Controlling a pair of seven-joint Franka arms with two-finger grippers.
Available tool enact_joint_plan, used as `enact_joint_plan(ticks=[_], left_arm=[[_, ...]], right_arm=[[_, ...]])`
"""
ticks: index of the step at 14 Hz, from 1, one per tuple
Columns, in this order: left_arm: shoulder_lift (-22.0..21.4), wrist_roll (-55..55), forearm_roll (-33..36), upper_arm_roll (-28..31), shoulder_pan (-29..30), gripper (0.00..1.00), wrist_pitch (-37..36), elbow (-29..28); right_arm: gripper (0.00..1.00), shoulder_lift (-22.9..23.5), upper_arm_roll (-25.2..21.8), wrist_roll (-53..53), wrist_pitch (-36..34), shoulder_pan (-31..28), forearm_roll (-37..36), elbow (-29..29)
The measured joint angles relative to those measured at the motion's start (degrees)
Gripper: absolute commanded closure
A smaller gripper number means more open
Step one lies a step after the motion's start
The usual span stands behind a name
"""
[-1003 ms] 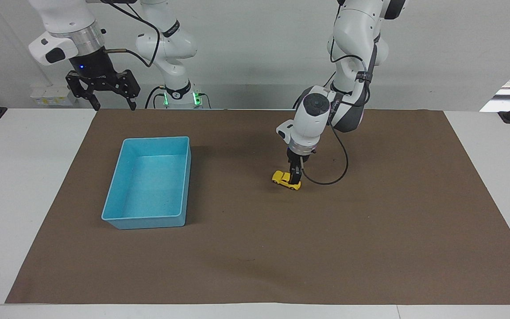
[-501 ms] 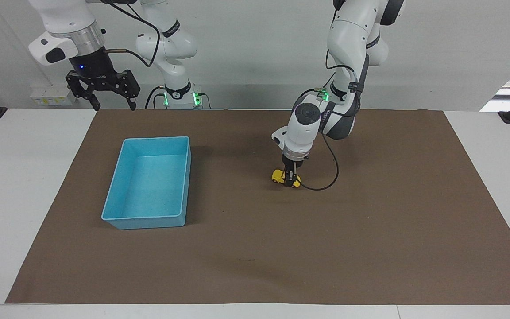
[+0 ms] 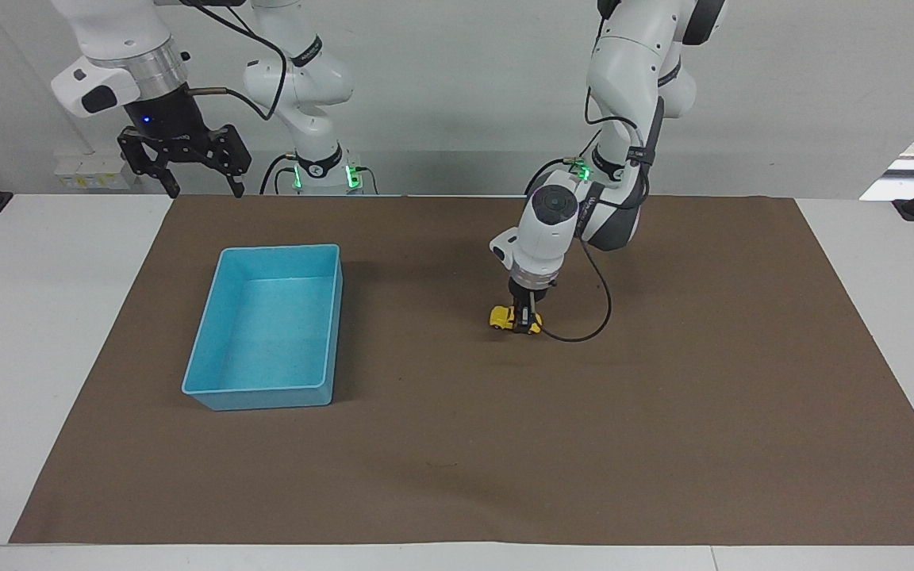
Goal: Wind up and store yellow beetle car
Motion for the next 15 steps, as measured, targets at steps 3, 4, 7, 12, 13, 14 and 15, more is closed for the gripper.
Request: enact_joint_plan(ticks=[3, 4, 7, 12, 13, 14, 15], left_arm=[[-0.68, -0.17, 0.0, 0.2, 1.45, 1.0, 0.03, -0.96], [-0.94, -0.16, 0.0, 0.24, 2.02, 1.0, 0.09, -1.35], [-1.54, 0.09, 0.0, 0.25, 3.47, 1.0, 0.14, -2.2], [-2.72, 3.3, 0.0, 0.23, 7.09, 1.0, 0.11, -3.89], [-3.03, 3.93, 0.0, 0.25, 7.99, 1.0, 0.1, -4.3], [-3.27, 4.7, 0.0, 0.25, 8.78, 1.0, 0.09, -4.62], [-3.43, 5.43, 0.0, 0.28, 9.46, 1.0, 0.04, -4.85]], right_arm=[[0.0, 0.0, 0.0, 0.0, 0.0, 0.0, 0.0, 0.0], [0.0, 0.0, 0.0, 0.0, 0.0, 0.0, 0.0, 0.0], [0.0, 0.0, 0.0, 0.0, 0.0, 0.0, 0.0, 0.0], [0.0, 0.0, 0.0, 0.0, 0.0, 0.0, 0.0, 0.0], [0.0, 0.0, 0.0, 0.0, 0.0, 0.0, 0.0, 0.0], [0.0, 0.0, 0.0, 0.0, 0.0, 0.0, 0.0, 0.0], [0.0, 0.0, 0.0, 0.0, 0.0, 0.0, 0.0, 0.0]])
